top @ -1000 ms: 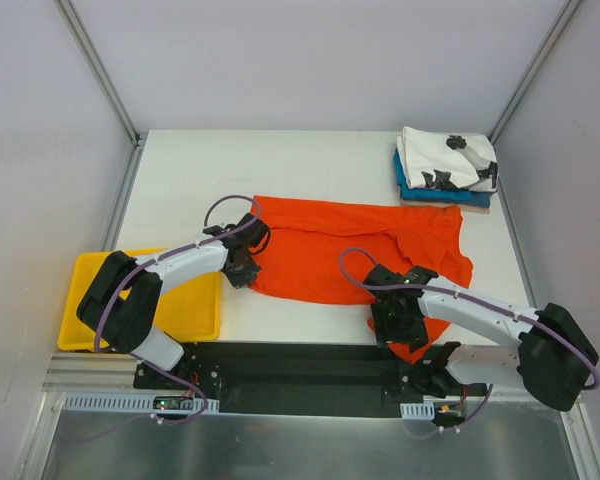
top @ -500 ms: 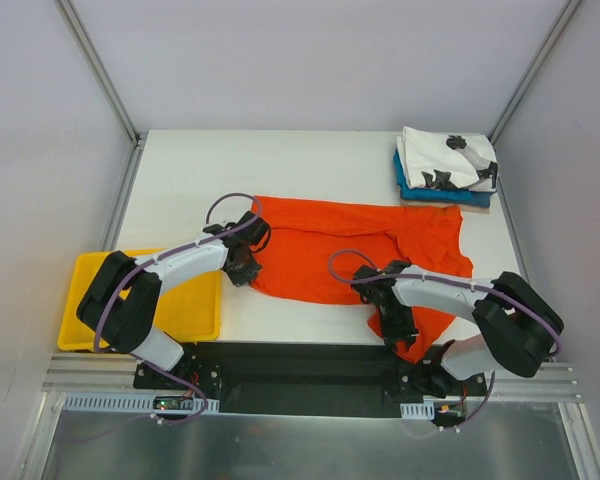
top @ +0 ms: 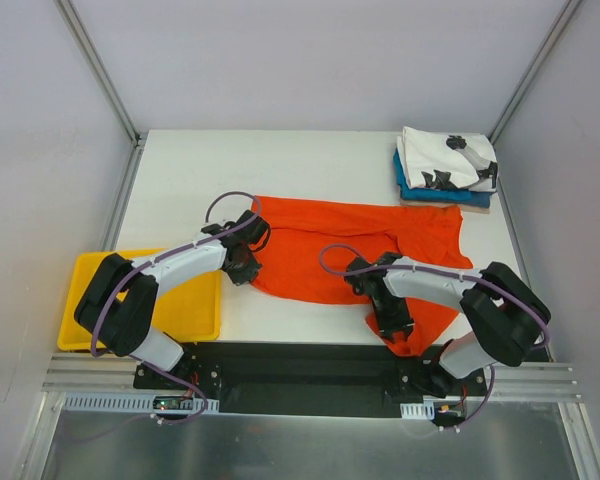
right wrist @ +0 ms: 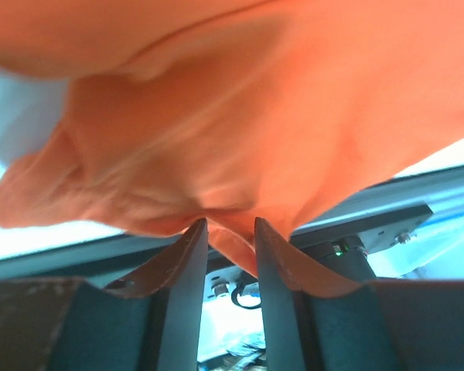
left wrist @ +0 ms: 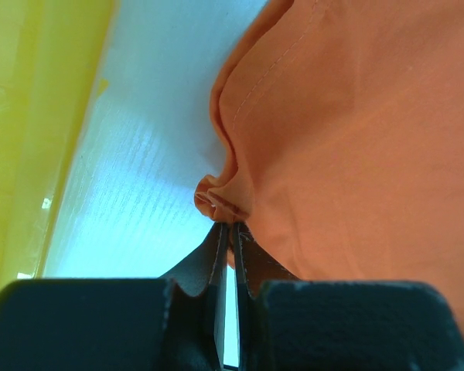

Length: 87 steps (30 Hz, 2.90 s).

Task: Fold and stack the t-shirts
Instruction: Fold the tshirt

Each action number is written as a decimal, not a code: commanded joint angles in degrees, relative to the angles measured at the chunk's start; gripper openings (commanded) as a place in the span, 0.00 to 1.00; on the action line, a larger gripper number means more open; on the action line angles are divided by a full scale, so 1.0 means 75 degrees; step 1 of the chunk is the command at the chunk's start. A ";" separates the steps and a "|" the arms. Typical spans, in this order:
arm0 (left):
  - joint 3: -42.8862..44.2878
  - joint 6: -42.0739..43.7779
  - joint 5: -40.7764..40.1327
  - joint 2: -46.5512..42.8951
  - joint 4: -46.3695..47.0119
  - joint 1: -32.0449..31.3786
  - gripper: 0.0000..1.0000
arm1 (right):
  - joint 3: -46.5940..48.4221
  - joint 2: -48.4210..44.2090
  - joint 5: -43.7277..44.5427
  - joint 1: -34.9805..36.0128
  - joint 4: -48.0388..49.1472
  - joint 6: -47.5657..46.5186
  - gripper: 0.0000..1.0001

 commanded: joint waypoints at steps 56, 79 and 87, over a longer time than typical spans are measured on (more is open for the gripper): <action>0.2093 0.0675 0.0101 0.0709 -0.0068 0.0672 0.00 | 0.4619 0.1357 0.2171 -0.2636 -0.0668 -0.4913 0.01; 0.3663 0.0979 0.0031 0.2491 -0.0079 0.1551 0.32 | 0.7725 0.4075 0.2828 -0.3784 -0.0049 -0.7316 0.13; 0.3688 0.1424 0.0159 0.1696 -0.0056 0.1539 0.99 | 0.7822 0.3575 0.3474 -0.4042 0.0117 -0.6592 0.93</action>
